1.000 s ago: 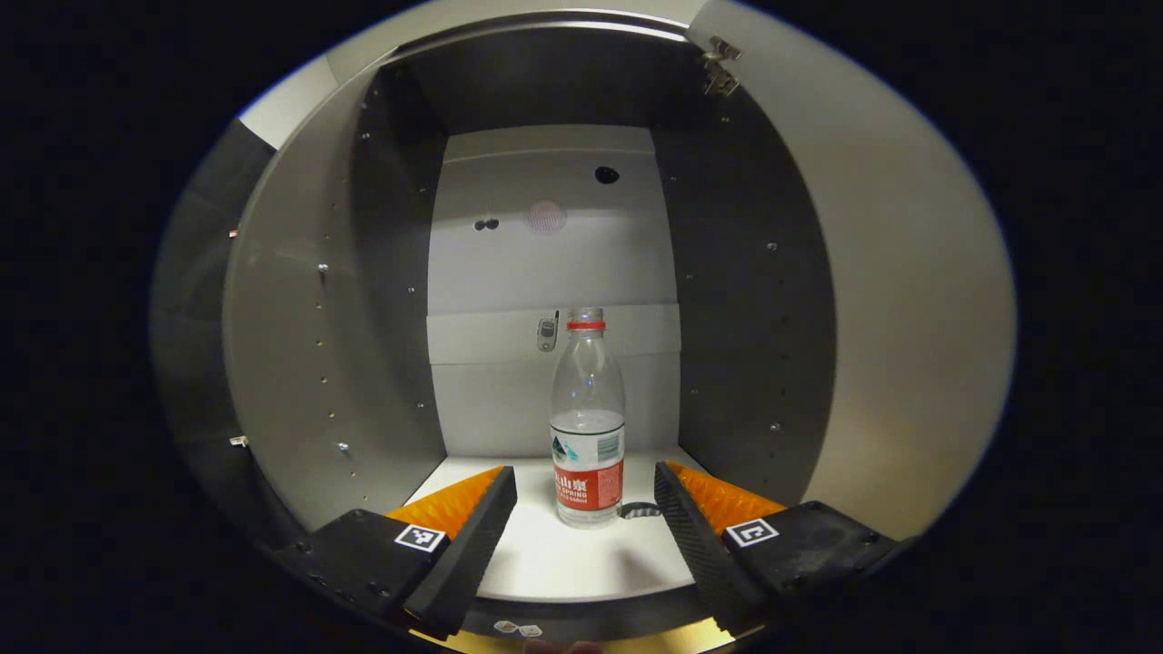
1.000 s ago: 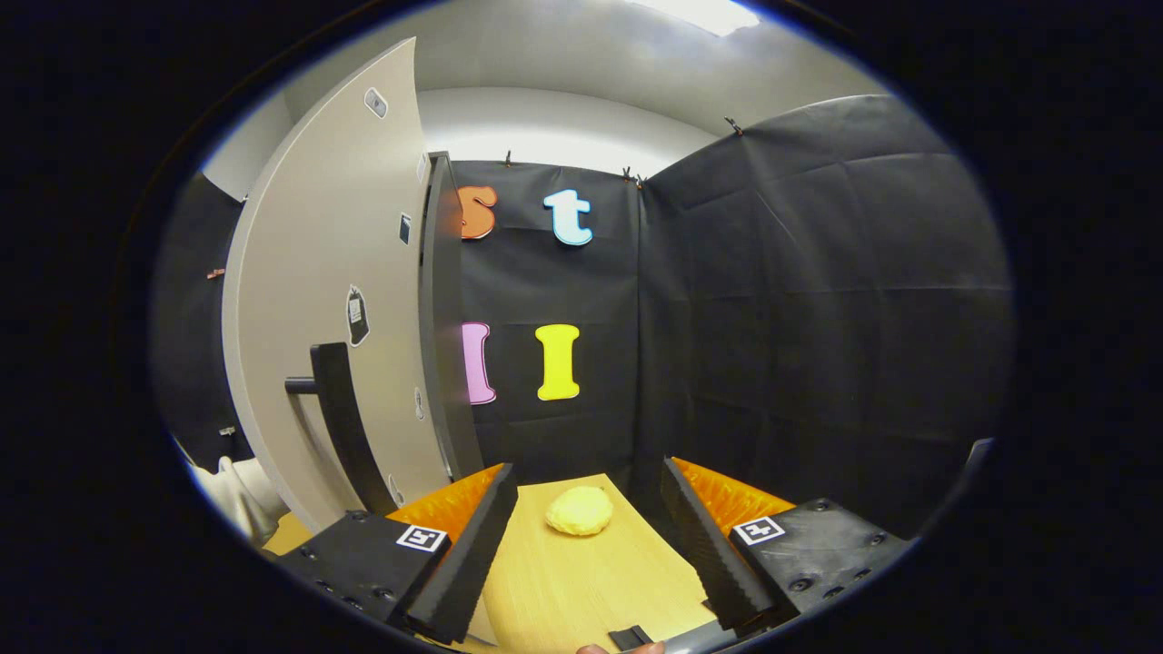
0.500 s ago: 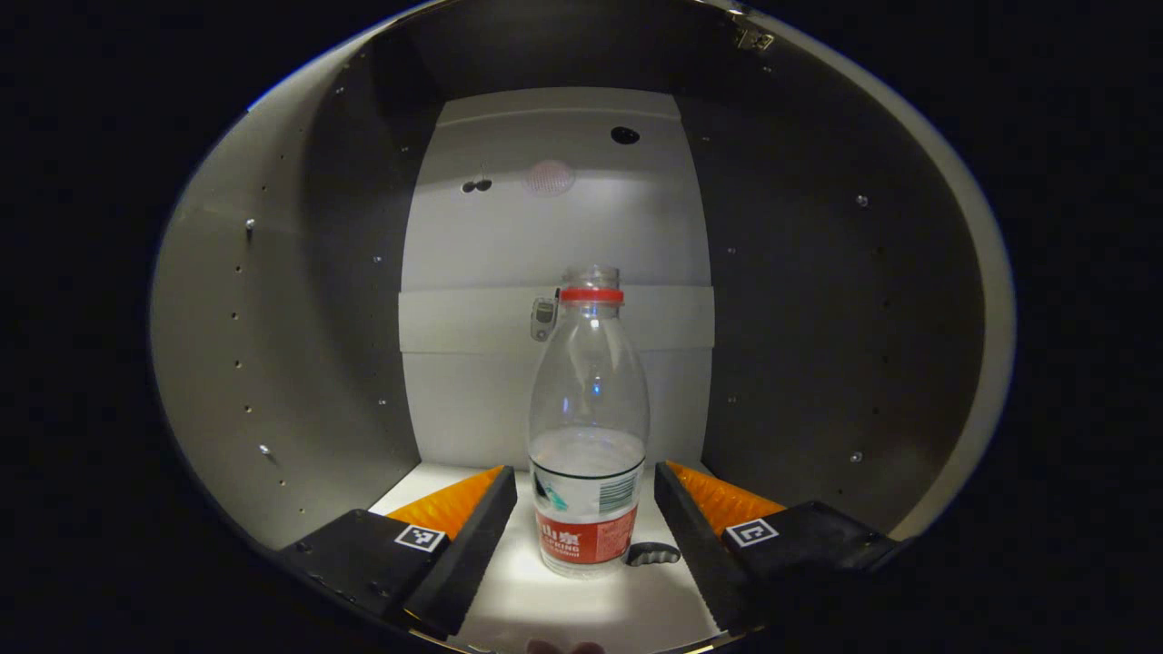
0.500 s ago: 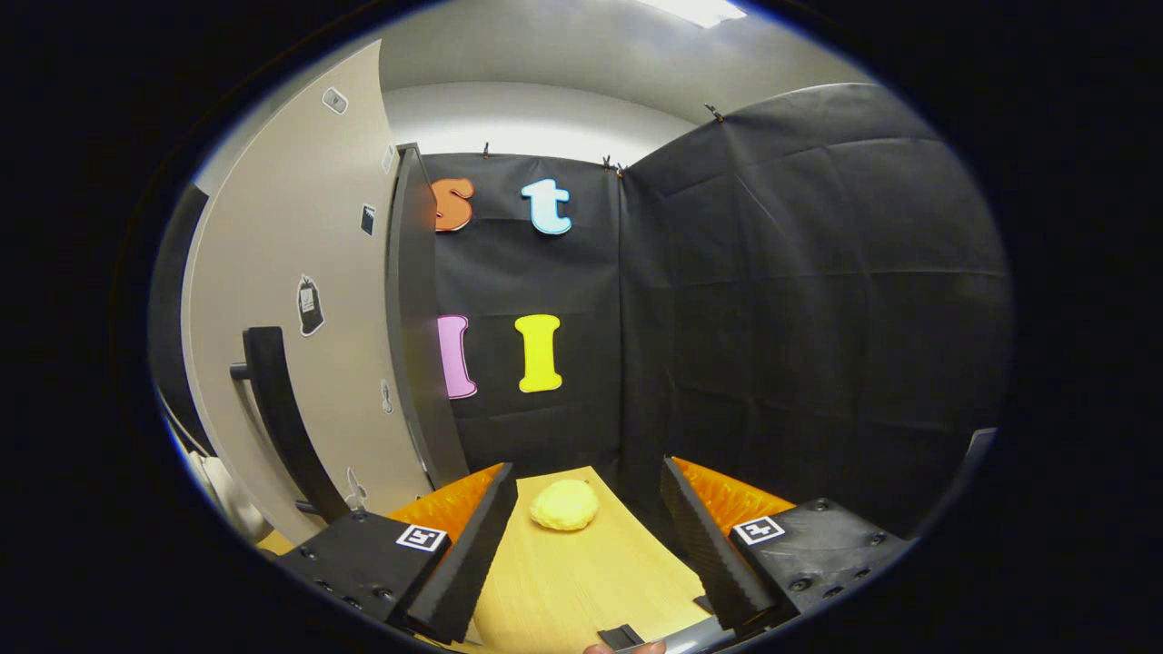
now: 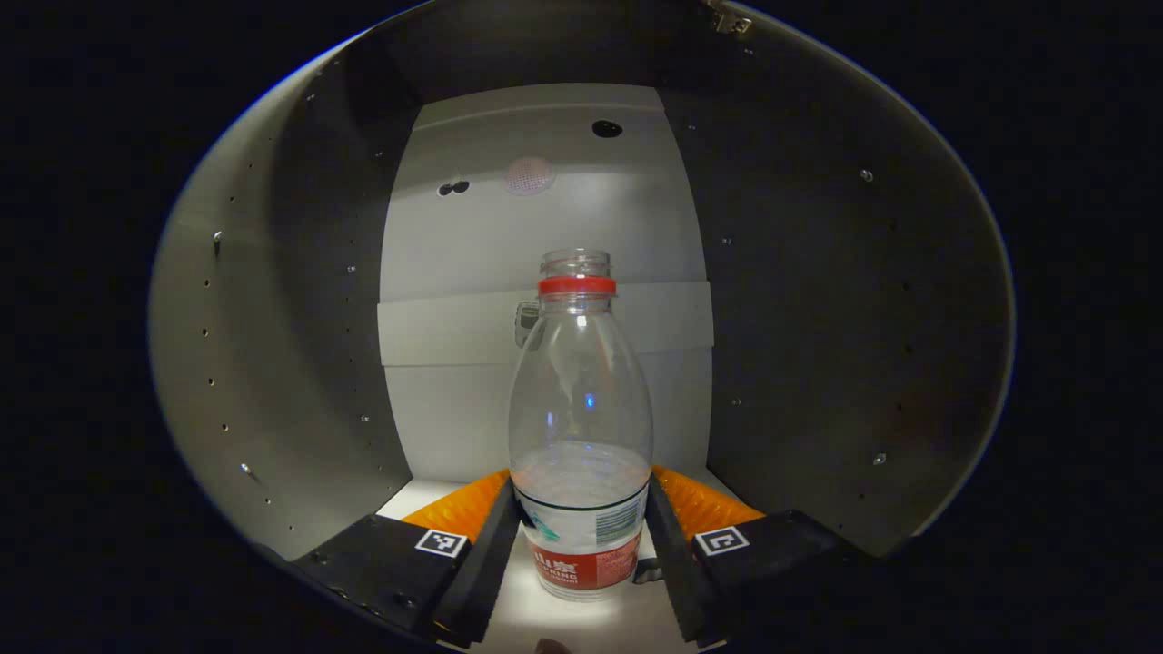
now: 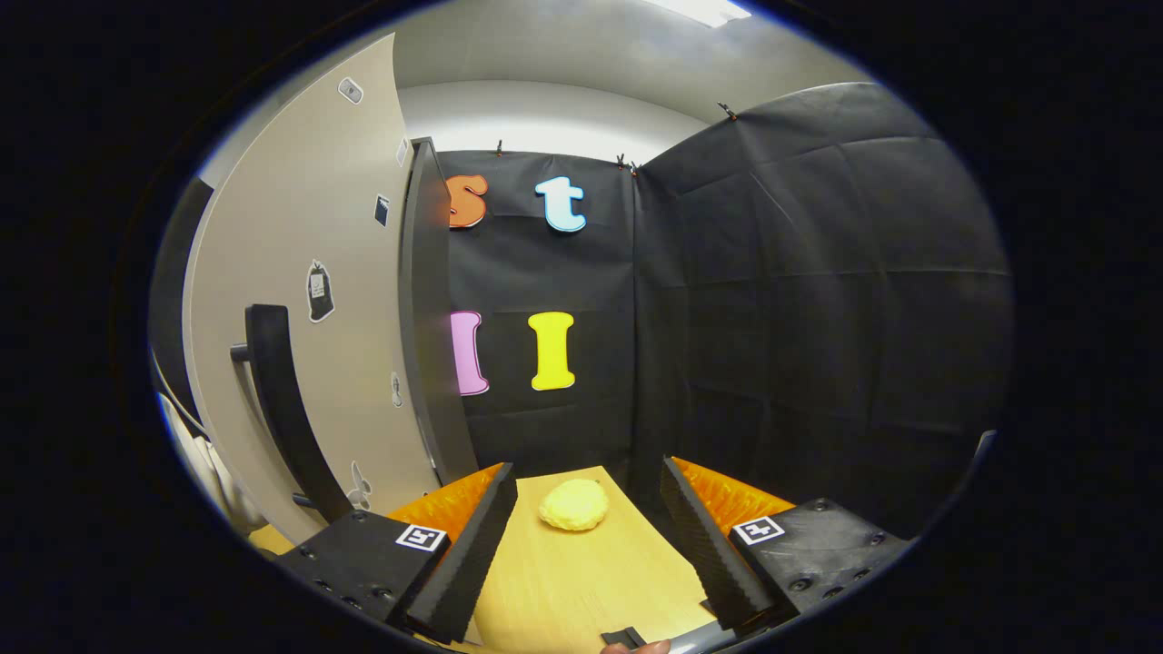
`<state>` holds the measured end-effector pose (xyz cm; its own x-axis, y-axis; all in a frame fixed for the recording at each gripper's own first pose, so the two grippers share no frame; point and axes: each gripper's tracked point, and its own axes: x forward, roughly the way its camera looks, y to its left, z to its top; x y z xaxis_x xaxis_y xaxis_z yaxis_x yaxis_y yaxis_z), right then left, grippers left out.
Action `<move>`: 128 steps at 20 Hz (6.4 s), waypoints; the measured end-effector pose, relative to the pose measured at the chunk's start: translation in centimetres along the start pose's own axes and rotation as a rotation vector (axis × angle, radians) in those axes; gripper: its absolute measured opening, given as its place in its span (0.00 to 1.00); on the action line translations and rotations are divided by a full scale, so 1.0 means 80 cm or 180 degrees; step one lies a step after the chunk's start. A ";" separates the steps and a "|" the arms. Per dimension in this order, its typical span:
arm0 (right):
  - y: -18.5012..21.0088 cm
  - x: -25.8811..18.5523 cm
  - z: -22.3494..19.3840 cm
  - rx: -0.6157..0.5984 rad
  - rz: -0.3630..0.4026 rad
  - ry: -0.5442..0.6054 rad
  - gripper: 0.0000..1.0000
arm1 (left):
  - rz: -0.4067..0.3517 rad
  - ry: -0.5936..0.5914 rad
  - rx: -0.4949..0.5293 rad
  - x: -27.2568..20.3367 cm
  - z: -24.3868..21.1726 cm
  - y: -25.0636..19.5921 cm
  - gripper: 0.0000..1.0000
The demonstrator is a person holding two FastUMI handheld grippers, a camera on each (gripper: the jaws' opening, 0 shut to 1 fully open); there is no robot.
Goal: Open the cabinet door with the right hand, grasp the bottle in the cabinet with the left hand and place it on the coaster, then close the cabinet door with the right hand.
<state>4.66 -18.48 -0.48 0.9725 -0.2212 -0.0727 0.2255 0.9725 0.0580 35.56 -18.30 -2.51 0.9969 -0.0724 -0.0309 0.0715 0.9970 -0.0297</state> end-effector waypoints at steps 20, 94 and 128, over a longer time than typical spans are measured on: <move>0.044 -0.013 -0.001 -0.0125 0.0058 -0.0085 0.98 | -0.0161 -0.0312 -0.0094 -0.286 0.037 0.126 0.75; 0.061 0.005 0.009 0.0161 0.0282 -0.0056 0.98 | 0.0331 0.0016 -0.0350 -0.527 -0.072 0.217 0.95; 0.266 -0.065 -0.024 0.0275 0.1315 0.0237 0.97 | 0.0284 -0.0069 -0.0232 -0.522 -0.025 0.211 0.94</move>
<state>4.28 3.50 -0.76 0.9760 0.1948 -0.0975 -0.1752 0.9679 0.1802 -4.90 1.49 -3.75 0.9997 0.0179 -0.0152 -0.0194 0.9947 -0.1006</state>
